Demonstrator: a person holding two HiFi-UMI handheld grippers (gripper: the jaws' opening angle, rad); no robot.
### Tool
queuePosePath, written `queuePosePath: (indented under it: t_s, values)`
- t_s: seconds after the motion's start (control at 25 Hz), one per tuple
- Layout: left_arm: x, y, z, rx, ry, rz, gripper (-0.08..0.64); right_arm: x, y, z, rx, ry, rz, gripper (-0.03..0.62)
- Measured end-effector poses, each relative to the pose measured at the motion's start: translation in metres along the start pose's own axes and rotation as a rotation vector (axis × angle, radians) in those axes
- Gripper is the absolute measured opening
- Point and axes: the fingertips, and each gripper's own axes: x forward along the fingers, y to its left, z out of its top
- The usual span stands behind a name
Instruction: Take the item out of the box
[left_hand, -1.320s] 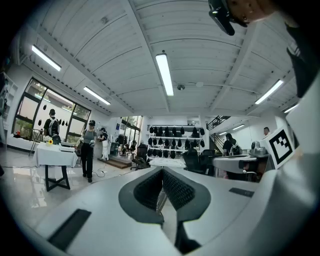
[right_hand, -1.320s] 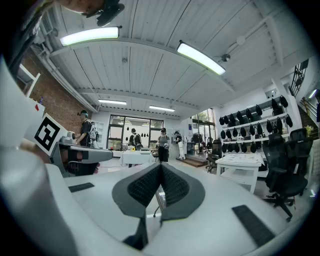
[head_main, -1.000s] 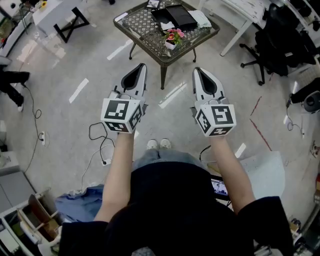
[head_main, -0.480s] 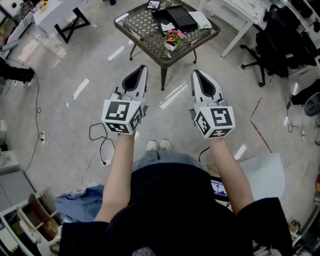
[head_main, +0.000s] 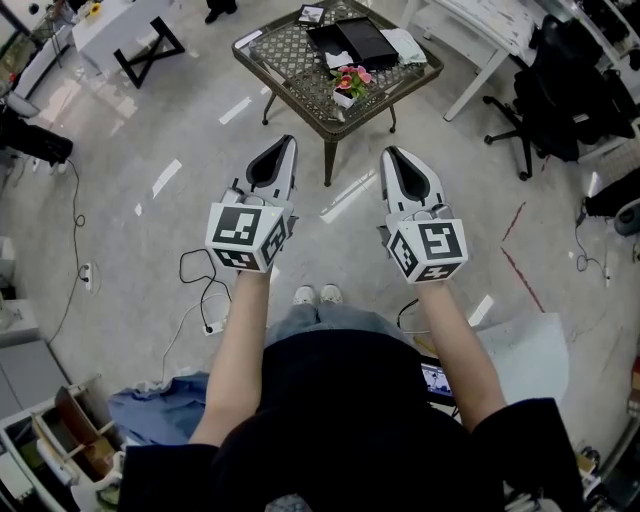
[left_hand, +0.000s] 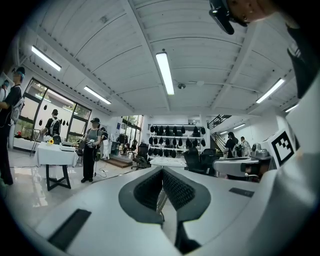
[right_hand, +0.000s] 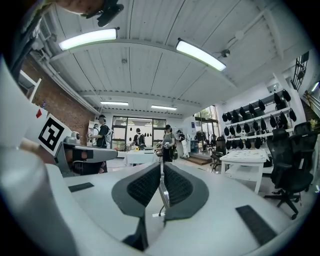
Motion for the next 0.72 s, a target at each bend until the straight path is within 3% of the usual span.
queuePosePath:
  t_s: [0.4, 0.72]
  values:
    - [0.002, -0.001, 0.0, -0.001, 0.003, 0.0, 0.02, 0.004, 0.005, -0.001, 0.034, 0.009, 0.058, 0.201]
    - [0.005, -0.001, -0.004, -0.004, 0.009, 0.023, 0.02, 0.007, -0.007, -0.001, 0.044, 0.008, 0.064, 0.216]
